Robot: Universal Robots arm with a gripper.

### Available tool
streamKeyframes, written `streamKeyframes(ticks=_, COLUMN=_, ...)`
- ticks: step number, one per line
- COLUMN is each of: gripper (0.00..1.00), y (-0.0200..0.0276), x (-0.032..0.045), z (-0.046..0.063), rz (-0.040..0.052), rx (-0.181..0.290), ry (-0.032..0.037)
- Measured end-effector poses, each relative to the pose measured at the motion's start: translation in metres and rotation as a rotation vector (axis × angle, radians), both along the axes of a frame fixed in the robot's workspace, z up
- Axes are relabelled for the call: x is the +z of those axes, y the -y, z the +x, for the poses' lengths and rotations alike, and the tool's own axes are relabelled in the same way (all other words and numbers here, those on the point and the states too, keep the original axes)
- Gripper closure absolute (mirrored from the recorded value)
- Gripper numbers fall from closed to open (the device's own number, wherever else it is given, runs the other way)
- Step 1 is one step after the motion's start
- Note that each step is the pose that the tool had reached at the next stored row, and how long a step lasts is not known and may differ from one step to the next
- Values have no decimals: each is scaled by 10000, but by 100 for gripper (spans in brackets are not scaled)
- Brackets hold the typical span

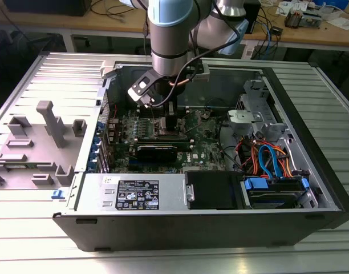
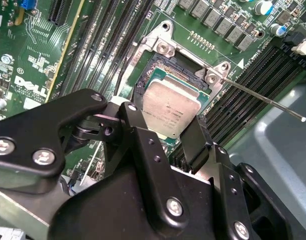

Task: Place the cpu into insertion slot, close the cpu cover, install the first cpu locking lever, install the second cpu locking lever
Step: 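Place the cpu into insertion slot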

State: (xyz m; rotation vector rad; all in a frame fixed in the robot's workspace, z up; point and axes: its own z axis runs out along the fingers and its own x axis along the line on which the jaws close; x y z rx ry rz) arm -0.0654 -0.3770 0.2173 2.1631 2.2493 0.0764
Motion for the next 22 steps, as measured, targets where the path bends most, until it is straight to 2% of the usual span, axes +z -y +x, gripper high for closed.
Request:
streamKeyframes(ticks=3, gripper=46, y=0, x=-5, z=10, rz=1, rx=-161, ry=-40)
streamKeyframes(ticks=4, gripper=46, y=-1, x=-12, z=11, rz=3, rx=-352, ry=-51)
streamKeyframes(ticks=11, gripper=46, y=0, x=-69, z=11, rz=1, rx=-353, ry=-95)
streamKeyframes(ticks=14, gripper=46, y=0, x=-94, z=11, rz=-5, rx=-139, ry=-136)
streamKeyframes(ticks=22, gripper=46, y=1, x=-123, z=14, rz=-29, rx=-203, ry=-137)
